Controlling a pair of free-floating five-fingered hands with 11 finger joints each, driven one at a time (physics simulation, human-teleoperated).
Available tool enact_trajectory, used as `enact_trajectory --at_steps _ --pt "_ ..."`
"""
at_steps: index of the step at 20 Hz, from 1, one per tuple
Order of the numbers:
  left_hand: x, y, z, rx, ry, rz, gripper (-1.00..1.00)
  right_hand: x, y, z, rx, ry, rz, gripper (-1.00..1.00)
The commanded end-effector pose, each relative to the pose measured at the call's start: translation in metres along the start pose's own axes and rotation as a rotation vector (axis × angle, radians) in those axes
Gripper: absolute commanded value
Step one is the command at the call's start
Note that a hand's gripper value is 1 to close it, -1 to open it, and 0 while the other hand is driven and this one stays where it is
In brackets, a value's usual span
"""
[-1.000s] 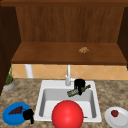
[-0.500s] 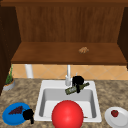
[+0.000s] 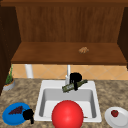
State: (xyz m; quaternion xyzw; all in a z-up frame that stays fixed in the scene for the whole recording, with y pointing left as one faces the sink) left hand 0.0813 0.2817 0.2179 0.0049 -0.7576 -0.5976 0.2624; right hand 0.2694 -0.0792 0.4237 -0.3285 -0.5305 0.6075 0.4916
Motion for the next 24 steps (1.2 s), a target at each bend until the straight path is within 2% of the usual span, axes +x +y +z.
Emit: enact_trajectory --at_steps 1,4,8,14,16,20,22,24 --pt "0.0 0.0 0.0 0.0 0.0 0.0 0.0 0.008 -0.026 0.012 -0.034 0.001 0.033 1.0" --pt "0.0 0.0 0.0 0.0 0.0 0.0 0.0 0.017 -0.042 0.021 -0.051 0.004 0.044 1.0" --pt "0.0 0.0 0.0 0.0 0.0 0.0 0.0 0.028 -0.069 0.031 -0.069 -0.002 0.027 1.0" --pt "0.0 0.0 0.0 0.0 0.0 0.0 0.0 0.051 -0.107 0.044 -0.057 0.0 0.007 1.0" --pt "0.0 0.0 0.0 0.0 0.0 0.0 0.0 0.06 -0.117 0.046 -0.052 0.006 0.022 1.0" --pt "0.0 0.0 0.0 0.0 0.0 0.0 0.0 0.076 -0.141 0.047 -0.041 0.014 0.001 1.0" --pt "0.0 0.0 0.0 0.0 0.0 0.0 0.0 0.085 -0.153 0.048 -0.042 0.015 0.019 1.0" --pt "0.0 0.0 0.0 0.0 0.0 0.0 0.0 0.092 -0.165 0.046 -0.033 0.019 0.013 1.0"
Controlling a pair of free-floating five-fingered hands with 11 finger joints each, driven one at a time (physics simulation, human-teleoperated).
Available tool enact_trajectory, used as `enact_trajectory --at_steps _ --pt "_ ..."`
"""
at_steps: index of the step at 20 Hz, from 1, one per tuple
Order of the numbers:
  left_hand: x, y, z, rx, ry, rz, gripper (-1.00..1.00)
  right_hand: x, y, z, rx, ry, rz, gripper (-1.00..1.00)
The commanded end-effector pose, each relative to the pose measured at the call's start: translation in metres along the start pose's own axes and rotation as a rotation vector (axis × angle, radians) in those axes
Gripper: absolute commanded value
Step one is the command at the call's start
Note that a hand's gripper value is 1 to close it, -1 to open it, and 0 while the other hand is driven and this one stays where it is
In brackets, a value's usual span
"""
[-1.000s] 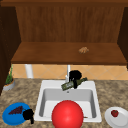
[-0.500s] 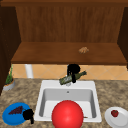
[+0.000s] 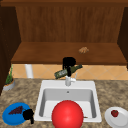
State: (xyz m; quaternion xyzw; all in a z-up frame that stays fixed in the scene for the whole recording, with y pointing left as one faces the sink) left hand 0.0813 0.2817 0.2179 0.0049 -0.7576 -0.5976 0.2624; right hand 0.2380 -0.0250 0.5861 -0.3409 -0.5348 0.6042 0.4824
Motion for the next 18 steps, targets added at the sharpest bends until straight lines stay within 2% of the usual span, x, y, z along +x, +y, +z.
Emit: enact_trajectory --at_steps 1,7,11,18 --pt "0.0 0.0 0.0 0.0 0.0 0.0 0.0 0.013 -0.024 -0.003 -0.005 0.015 -0.013 1.0" --pt "0.0 0.0 0.0 0.0 0.0 0.0 0.0 0.016 -0.06 -0.021 0.042 0.023 -0.042 1.0" --pt "0.0 0.0 0.0 0.0 0.0 0.0 0.0 0.016 -0.089 -0.034 0.063 0.022 -0.043 1.0" --pt "0.0 0.0 0.0 0.0 0.0 0.0 0.0 0.019 -0.113 -0.082 0.042 0.036 -0.032 1.0"
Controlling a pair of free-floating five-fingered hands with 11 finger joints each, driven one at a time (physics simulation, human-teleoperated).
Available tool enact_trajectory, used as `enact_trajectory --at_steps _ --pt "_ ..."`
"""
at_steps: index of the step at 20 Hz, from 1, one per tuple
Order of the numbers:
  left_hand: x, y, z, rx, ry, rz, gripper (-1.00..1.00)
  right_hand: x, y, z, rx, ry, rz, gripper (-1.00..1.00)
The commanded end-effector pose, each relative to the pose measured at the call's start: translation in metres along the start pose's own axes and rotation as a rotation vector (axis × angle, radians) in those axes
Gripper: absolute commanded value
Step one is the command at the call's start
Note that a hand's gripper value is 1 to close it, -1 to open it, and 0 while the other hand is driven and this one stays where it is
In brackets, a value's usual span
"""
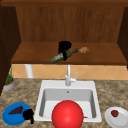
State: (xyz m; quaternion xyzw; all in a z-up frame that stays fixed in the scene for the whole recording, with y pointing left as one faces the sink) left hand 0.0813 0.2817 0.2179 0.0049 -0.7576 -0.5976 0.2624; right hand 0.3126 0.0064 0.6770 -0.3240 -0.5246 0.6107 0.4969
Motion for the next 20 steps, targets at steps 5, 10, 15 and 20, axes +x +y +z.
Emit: enact_trajectory --at_steps 5,10,15,20 --pt "0.0 0.0 0.0 0.0 0.0 0.0 0.0 0.005 -0.02 -0.059 0.002 0.035 -0.007 1.0" --pt "0.0 0.0 0.0 0.0 0.0 0.0 0.0 0.003 -0.023 -0.104 -0.004 0.029 -0.004 1.0" --pt "0.0 0.0 0.0 0.0 0.0 0.0 0.0 -0.014 -0.021 -0.144 -0.033 -0.007 -0.015 1.0" --pt "0.0 0.0 0.0 0.0 0.0 0.0 0.0 -0.04 -0.024 -0.177 -0.053 -0.033 -0.031 1.0"
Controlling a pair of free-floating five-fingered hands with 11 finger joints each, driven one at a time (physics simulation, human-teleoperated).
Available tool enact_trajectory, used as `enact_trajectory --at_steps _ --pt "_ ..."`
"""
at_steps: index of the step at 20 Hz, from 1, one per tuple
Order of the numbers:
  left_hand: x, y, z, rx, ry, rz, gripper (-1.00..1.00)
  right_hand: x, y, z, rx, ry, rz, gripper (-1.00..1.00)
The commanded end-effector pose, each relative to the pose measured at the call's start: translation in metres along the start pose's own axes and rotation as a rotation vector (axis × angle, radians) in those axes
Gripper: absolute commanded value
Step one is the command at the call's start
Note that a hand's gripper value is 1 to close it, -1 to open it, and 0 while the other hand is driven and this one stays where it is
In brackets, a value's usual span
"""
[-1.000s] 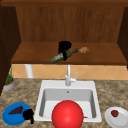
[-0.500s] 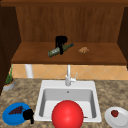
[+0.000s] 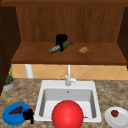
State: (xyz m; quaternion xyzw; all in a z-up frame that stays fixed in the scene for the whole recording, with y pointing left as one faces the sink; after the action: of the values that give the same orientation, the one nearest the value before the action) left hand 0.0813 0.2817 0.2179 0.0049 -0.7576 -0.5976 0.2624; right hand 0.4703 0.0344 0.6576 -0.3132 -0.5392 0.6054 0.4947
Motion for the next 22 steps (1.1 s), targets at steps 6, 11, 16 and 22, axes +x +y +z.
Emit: enact_trajectory --at_steps 6,11,16,22 --pt "0.0 0.0 0.0 0.0 0.0 0.0 0.0 -0.04 0.021 -0.07 -0.045 0.005 0.012 1.0" --pt "0.0 0.0 0.0 0.0 0.0 0.0 0.0 -0.066 0.034 -0.1 0.028 -0.02 -0.101 1.0" --pt "0.0 0.0 0.0 0.0 0.0 0.0 0.0 -0.079 0.049 -0.116 0.165 -0.113 -0.27 1.0" --pt "0.0 0.0 0.0 0.0 0.0 0.0 0.0 -0.083 0.064 -0.115 0.223 -0.175 -0.369 1.0"
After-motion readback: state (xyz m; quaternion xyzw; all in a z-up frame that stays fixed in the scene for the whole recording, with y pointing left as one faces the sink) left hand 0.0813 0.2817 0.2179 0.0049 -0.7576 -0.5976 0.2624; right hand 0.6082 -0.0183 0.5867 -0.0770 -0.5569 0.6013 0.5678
